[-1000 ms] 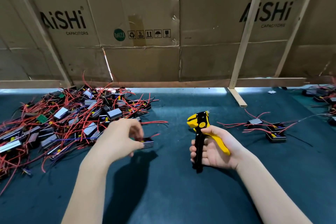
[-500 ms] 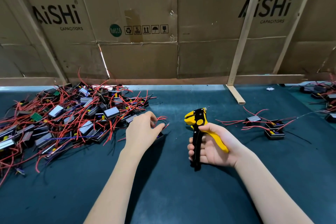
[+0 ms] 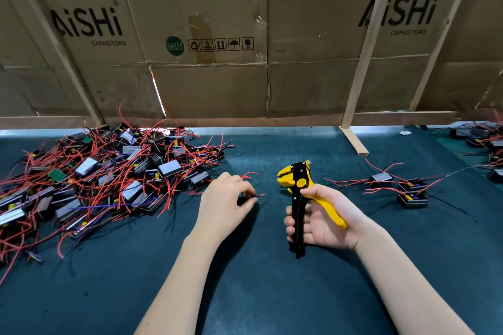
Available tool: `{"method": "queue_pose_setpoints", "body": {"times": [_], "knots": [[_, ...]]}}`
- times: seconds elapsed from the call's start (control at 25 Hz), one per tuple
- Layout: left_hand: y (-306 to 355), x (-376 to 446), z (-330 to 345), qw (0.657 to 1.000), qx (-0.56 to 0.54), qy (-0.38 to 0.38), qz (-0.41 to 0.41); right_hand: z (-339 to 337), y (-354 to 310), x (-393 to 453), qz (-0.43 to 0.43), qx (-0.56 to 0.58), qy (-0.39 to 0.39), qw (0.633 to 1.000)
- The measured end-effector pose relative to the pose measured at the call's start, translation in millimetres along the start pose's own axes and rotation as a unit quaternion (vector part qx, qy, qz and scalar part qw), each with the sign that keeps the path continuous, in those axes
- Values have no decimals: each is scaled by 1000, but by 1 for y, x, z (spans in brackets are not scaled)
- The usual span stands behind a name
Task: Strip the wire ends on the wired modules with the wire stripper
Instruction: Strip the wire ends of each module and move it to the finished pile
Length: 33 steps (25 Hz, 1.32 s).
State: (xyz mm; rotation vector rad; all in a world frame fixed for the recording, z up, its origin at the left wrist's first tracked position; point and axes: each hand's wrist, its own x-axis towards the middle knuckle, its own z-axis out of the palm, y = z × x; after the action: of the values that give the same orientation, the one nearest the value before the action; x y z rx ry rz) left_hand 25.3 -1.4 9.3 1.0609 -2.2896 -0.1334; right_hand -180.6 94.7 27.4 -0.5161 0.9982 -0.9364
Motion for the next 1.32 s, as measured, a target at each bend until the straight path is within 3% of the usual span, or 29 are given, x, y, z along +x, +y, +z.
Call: {"method": "queue_pose_setpoints", "body": {"times": [0.28, 0.44, 0.92, 1.32], "knots": [[3, 1, 10, 980, -183, 41, -66, -5, -2, -1, 20, -74, -51, 996], [4, 0, 14, 964, -247, 14, -96, -7, -3, -1, 25, -91, -91, 991], [4, 1, 16, 948, -293, 4, -122, -7, -4, 0, 29, -112, -81, 990], [5, -1, 16, 922, -334, 71, -180, -7, -2, 1, 17, -121, -79, 989]]}}
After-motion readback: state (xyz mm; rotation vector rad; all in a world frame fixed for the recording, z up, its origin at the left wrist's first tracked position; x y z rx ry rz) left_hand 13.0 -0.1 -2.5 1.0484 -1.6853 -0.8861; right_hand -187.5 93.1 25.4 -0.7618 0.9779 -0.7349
